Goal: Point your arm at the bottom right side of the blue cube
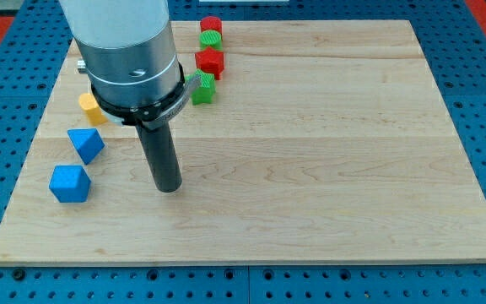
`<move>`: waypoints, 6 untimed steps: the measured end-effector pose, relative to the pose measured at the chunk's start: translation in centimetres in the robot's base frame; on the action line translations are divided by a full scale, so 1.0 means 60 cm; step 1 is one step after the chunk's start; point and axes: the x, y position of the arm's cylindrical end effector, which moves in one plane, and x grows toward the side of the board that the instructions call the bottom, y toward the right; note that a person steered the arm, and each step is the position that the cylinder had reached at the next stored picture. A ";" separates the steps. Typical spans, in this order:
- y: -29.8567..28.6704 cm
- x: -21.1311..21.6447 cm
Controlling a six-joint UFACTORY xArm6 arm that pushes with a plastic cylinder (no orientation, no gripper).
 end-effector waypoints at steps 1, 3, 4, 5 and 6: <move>-0.001 -0.001; 0.039 -0.015; 0.033 0.048; -0.025 0.086; -0.092 0.102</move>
